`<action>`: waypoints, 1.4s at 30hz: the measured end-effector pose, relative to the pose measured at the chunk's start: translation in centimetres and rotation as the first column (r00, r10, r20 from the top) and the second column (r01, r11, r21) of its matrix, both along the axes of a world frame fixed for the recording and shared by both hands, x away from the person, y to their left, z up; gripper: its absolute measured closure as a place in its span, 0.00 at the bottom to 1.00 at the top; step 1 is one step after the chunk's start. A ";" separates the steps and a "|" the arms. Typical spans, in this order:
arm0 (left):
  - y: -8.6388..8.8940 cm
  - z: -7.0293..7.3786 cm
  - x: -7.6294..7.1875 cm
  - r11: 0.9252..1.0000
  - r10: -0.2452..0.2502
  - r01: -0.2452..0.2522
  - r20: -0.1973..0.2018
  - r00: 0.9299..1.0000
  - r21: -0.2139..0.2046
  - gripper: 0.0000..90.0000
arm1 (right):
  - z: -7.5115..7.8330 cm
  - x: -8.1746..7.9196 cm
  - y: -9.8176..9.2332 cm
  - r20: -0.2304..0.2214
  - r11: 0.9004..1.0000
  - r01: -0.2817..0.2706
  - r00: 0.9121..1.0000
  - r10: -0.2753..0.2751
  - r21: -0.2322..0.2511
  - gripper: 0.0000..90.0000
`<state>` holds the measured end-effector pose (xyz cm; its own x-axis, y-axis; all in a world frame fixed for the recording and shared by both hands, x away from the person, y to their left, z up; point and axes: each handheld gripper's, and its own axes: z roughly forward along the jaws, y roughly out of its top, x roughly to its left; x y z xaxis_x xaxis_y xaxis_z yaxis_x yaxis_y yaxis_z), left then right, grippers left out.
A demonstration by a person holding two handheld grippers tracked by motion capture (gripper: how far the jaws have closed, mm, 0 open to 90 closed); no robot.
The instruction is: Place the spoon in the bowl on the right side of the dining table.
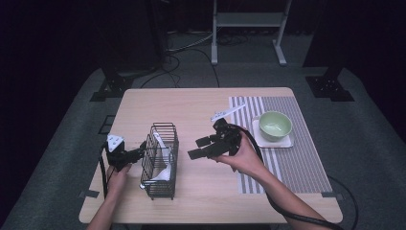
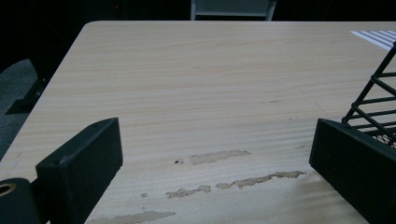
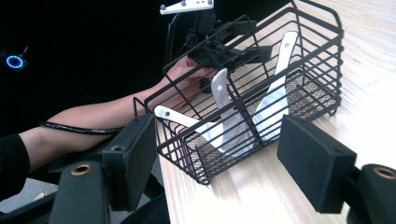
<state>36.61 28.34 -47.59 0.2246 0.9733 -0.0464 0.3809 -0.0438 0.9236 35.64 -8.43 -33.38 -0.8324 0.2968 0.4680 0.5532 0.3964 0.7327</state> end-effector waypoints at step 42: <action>0.0 0.0 0.0 1.000 -0.006 0.006 0.002 1.000 0.003 0.02 | 0.3 0.6 5.7 -0.057 0.995 -0.087 0.995 0.085 -0.041 0.40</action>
<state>36.59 28.29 -47.58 0.2301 0.9722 -0.0433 0.3788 -0.0485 0.9242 36.22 -2.74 -33.07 -0.8292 0.2461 0.5019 0.5546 0.4748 0.6833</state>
